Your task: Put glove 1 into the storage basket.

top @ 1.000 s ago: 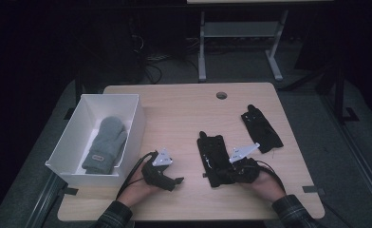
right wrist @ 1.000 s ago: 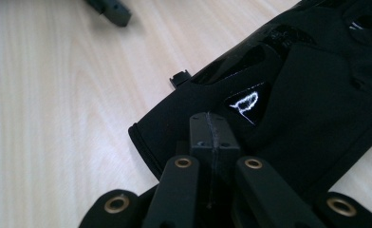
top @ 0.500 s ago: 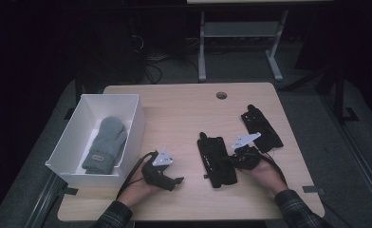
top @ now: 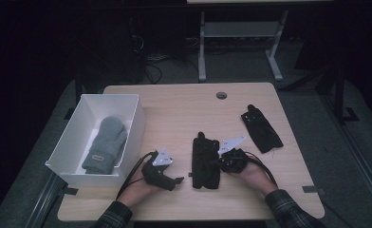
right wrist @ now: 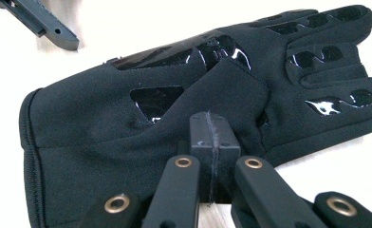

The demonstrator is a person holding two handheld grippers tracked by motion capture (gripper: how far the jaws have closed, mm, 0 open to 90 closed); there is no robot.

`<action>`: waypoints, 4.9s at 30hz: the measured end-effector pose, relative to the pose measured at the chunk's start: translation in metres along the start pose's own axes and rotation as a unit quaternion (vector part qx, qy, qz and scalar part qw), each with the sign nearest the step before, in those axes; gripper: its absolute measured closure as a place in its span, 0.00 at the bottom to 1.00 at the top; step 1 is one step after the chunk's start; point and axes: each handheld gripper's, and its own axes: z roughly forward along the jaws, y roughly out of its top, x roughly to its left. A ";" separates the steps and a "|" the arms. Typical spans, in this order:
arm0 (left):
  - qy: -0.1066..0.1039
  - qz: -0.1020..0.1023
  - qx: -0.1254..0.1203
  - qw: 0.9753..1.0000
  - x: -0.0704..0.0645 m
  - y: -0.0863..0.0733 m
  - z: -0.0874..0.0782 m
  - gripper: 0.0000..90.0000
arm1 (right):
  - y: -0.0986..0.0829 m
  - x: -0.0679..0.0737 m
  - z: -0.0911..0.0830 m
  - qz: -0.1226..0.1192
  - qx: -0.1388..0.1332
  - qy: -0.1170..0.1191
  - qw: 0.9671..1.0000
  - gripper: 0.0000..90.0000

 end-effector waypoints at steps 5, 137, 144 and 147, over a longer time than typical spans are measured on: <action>0.002 0.005 0.001 1.000 0.001 0.000 0.000 0.14 | 0.005 0.000 -0.001 -0.005 -0.004 -0.011 1.000 1.00; 0.000 0.003 0.001 1.000 0.000 0.000 -0.001 0.14 | -0.054 -0.057 -0.068 0.118 0.020 -0.100 0.988 1.00; 0.000 0.003 0.001 1.000 0.000 0.000 -0.001 0.14 | -0.051 -0.040 -0.064 0.098 0.025 -0.079 0.992 1.00; 0.000 0.003 0.000 1.000 0.000 0.000 0.000 0.14 | -0.049 -0.035 -0.062 0.091 0.029 -0.074 0.993 1.00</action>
